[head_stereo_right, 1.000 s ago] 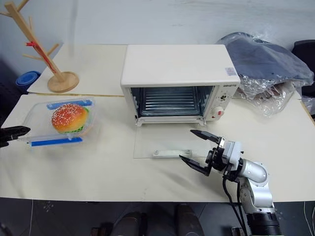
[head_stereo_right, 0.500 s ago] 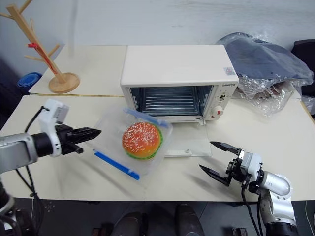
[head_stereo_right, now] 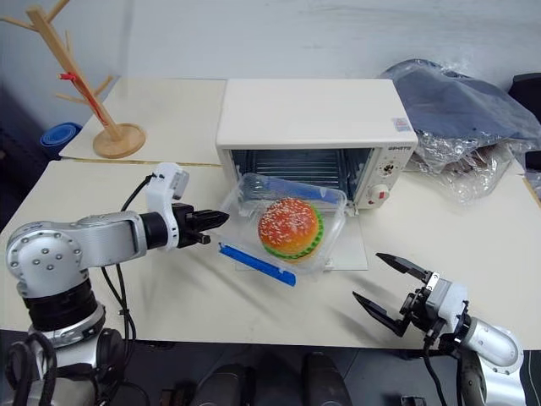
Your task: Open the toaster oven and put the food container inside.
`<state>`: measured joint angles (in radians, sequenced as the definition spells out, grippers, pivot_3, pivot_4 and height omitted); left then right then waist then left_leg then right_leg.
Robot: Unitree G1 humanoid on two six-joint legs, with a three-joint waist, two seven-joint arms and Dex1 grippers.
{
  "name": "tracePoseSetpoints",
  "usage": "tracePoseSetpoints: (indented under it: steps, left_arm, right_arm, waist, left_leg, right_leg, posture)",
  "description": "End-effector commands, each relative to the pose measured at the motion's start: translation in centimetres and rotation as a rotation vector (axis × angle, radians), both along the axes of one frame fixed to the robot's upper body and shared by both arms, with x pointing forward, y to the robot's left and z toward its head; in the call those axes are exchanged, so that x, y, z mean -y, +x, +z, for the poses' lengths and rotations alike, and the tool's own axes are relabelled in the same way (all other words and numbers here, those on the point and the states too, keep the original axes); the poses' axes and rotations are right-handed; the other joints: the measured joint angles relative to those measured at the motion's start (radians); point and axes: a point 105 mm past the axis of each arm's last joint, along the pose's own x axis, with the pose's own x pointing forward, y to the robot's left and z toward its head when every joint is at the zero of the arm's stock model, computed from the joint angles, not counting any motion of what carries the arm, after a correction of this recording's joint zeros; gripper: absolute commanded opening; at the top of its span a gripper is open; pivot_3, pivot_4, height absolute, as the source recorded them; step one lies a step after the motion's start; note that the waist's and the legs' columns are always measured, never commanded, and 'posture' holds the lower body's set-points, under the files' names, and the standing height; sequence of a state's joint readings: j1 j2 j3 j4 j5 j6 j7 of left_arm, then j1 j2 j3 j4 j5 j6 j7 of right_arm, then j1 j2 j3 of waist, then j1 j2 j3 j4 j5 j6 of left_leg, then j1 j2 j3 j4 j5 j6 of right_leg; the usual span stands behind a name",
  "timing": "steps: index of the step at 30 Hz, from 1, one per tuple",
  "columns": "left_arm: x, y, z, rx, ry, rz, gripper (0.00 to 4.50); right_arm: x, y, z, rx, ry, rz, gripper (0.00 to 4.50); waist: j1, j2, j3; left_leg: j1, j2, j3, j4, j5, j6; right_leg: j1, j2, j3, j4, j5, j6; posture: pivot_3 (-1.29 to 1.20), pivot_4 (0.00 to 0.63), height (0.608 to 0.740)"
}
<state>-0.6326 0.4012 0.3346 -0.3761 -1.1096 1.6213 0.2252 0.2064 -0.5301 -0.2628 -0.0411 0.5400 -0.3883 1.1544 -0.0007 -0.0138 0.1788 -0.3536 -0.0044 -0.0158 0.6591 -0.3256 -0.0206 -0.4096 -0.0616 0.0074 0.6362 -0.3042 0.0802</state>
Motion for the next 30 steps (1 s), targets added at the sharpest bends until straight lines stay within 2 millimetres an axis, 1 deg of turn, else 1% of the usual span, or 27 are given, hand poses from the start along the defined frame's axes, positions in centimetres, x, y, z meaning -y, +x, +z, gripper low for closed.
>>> tracePoseSetpoints:
  steps: [1, 4, 7, 9, 11, 12, 14, 16, 18, 19, 20, 21, 22, 23, 24, 25, 26, 28, 30]
  left_arm:
    - [0.5, 0.4, 0.7, 0.029, -0.004, -0.008, 1.43]
    - [0.8, 0.6, 1.4, 0.055, -0.034, -0.015, 2.24]
    - [0.6, 0.5, 3.6, 0.115, -0.140, -0.071, 3.19]
    - [-0.5, -0.4, 4.9, 0.148, -0.168, -0.145, 3.19]
    - [-2.2, -1.6, 5.4, 0.152, -0.172, -0.215, 3.19]
    - [-3.0, -2.2, 5.3, 0.144, -0.167, -0.248, 3.20]
    - [-5.0, -2.8, 5.1, 0.182, -0.117, -0.278, 3.21]
    - [-6.5, -3.7, 4.3, 0.238, -0.041, -0.370, 2.83]
    - [-7.0, -4.6, 3.4, 0.258, 0.001, -0.472, 2.33]
    - [-7.2, -5.2, 2.0, 0.235, 0.043, -0.527, 2.12]
    - [-7.1, -6.0, 0.8, 0.214, 0.071, -0.588, 1.74]
    - [-6.9, -6.7, -0.2, 0.197, 0.086, -0.648, 1.56]
    - [-6.8, -7.2, -0.7, 0.191, 0.094, -0.685, 1.27]
    - [-6.1, -7.6, -1.2, 0.182, 0.070, -0.712, 0.96]
    - [-5.4, -7.8, -1.6, 0.184, 0.047, -0.723, 0.69]
    - [-4.6, -7.7, -1.9, 0.205, 0.032, -0.734, 0.33]
    - [-3.9, -7.7, -2.2, 0.219, 0.026, -0.744, 0.02]
    - [-2.8, -7.0, -2.9, 0.271, 0.046, -0.742, 0.02]
    - [-2.2, -6.1, -3.3, 0.306, 0.059, -0.715, 0.02]
  right_arm:
    - [0.3, -0.4, 1.3, 0.056, 0.021, -0.038, 4.50]
    - [0.2, -0.6, 1.4, 0.052, 0.026, -0.053, 4.50]
    - [0.1, -1.0, 1.9, 0.029, 0.023, -0.066, 4.50]
    - [0.2, -1.2, 2.6, 0.001, 0.014, -0.062, 4.50]
    - [-0.1, -1.8, 2.9, -0.082, 0.004, -0.012, 4.50]
    - [-0.4, -2.3, 3.1, -0.124, -0.003, 0.030, 4.32]
    - [-1.4, -3.4, 2.9, -0.242, -0.043, 0.127, 3.87]
    - [-3.0, -4.8, 2.7, -0.348, -0.084, 0.244, 3.24]
    - [-4.1, -5.6, 2.6, -0.402, -0.106, 0.310, 2.53]
    - [-4.9, -5.7, 2.5, -0.423, -0.116, 0.338, 2.20]
    - [-5.7, -5.7, 2.3, -0.433, -0.127, 0.359, 1.84]
    - [-6.4, -5.6, 2.2, -0.435, -0.136, 0.374, 1.59]
    - [-6.7, -5.5, 2.2, -0.435, -0.141, 0.380, 1.27]
    - [-7.3, -5.2, 2.1, -0.431, -0.142, 0.385, 0.89]
    - [-7.9, -4.8, 2.2, -0.419, -0.139, 0.384, 0.62]
    - [-8.5, -4.3, 2.3, -0.405, -0.131, 0.383, 0.20]
    - [-9.0, -3.9, 2.5, -0.396, -0.122, 0.384, 0.00]
    - [-9.9, -2.6, 2.8, -0.356, -0.103, 0.352, 0.00]
    - [-10.5, -1.9, 3.3, -0.339, -0.073, 0.344, 0.00]
  waist:
    - [0.001, 0.000, 0.000]
    - [0.001, 0.000, 0.000]
    - [0.000, 0.000, 0.000]
    - [-0.004, 0.000, 0.000]
    - [-0.013, 0.001, 0.001]
    - [-0.014, 0.001, 0.000]
    - [-0.019, 0.002, 0.000]
    - [-0.015, 0.002, 0.001]
    - [-0.007, 0.001, 0.001]
    - [-0.002, 0.001, 0.000]
    - [0.000, 0.001, 0.000]
    - [0.000, 0.001, 0.000]
    - [0.000, 0.001, 0.000]
    - [0.003, 0.001, 0.000]
    - [0.007, 0.001, 0.001]
    - [0.011, 0.001, 0.000]
    - [0.013, 0.001, 0.000]
    - [0.018, 0.001, 0.000]
    - [0.021, 0.001, 0.000]
  left_leg:
    - [0.000, 0.000, 0.000, 0.000, 0.000, 0.000]
    - [0.000, 0.000, 0.000, 0.000, 0.000, 0.000]
    - [0.000, 0.000, 0.000, 0.000, 0.000, -0.001]
    - [-0.001, 0.001, 0.000, 0.000, 0.001, -0.001]
    - [0.000, 0.001, 0.001, 0.000, 0.001, -0.002]
    - [0.001, 0.001, 0.002, -0.001, 0.001, -0.003]
    - [0.001, 0.002, 0.001, -0.002, 0.002, -0.003]
    - [0.002, 0.001, 0.001, -0.005, 0.003, -0.004]
    - [0.002, 0.001, 0.001, -0.007, 0.003, -0.003]
    - [0.002, 0.002, 0.000, -0.007, 0.003, -0.003]
    - [0.002, 0.002, 0.000, -0.007, 0.003, -0.002]
    - [0.002, 0.002, 0.000, -0.007, 0.003, -0.001]
    - [0.002, 0.002, 0.000, -0.008, 0.003, -0.001]
    - [0.002, 0.002, 0.000, -0.009, 0.002, 0.001]
    - [0.000, 0.002, -0.001, -0.009, -0.002, 0.008]
    - [-0.001, 0.002, -0.002, -0.008, -0.002, 0.009]
    - [-0.002, 0.002, -0.002, -0.008, -0.003, 0.010]
    - [-0.002, 0.001, -0.002, -0.007, -0.004, 0.011]
    - [-0.003, 0.001, -0.002, -0.007, -0.004, 0.011]
  right_leg:
    - [0.000, 0.000, 0.000, 0.000, 0.000, 0.000]
    - [0.000, 0.000, 0.000, 0.000, 0.000, 0.000]
    - [0.000, 0.000, 0.000, 0.000, 0.000, 0.000]
    - [0.000, 0.001, 0.000, 0.000, 0.000, 0.000]
    - [-0.001, 0.002, 0.001, 0.001, 0.000, 0.000]
    - [-0.001, 0.002, 0.001, 0.001, 0.000, -0.001]
    - [-0.001, 0.002, 0.001, 0.000, -0.001, -0.002]
    - [0.000, 0.001, 0.001, -0.001, -0.002, -0.003]
    - [0.000, 0.001, 0.000, -0.002, -0.003, -0.004]
    - [0.000, 0.001, 0.000, -0.004, -0.003, -0.004]
    - [0.001, 0.001, 0.000, -0.005, -0.003, -0.004]
    - [0.001, 0.000, 0.000, -0.006, -0.002, -0.004]
    - [0.001, -0.001, 0.000, -0.007, -0.002, -0.004]
    - [0.001, -0.001, 0.000, -0.008, -0.002, -0.004]
    - [0.000, -0.002, 0.000, -0.009, -0.002, -0.004]
    - [0.000, -0.003, -0.001, -0.009, -0.002, -0.004]
    - [0.000, -0.003, -0.001, -0.010, -0.002, -0.003]
    - [0.000, -0.004, -0.001, -0.010, -0.001, -0.002]
    - [-0.001, -0.004, -0.001, -0.010, -0.001, -0.002]
  posture:
    - [0.00, 0.150, 0.740]
    - [0.00, 0.150, 0.740]
    - [0.00, 0.150, 0.740]
    - [0.00, 0.150, 0.740]
    - [0.00, 0.150, 0.740]
    - [0.00, 0.150, 0.740]
    - [0.00, 0.150, 0.740]
    - [0.00, 0.150, 0.740]
    - [0.00, 0.150, 0.740]
    - [0.00, 0.150, 0.740]
    - [0.00, 0.150, 0.740]
    - [0.00, 0.150, 0.740]
    - [0.00, 0.150, 0.740]
    - [0.00, 0.150, 0.740]
    - [0.00, 0.150, 0.740]
    - [0.00, 0.150, 0.740]
    - [0.00, 0.150, 0.740]
    - [0.00, 0.150, 0.740]
    - [0.00, 0.150, 0.740]
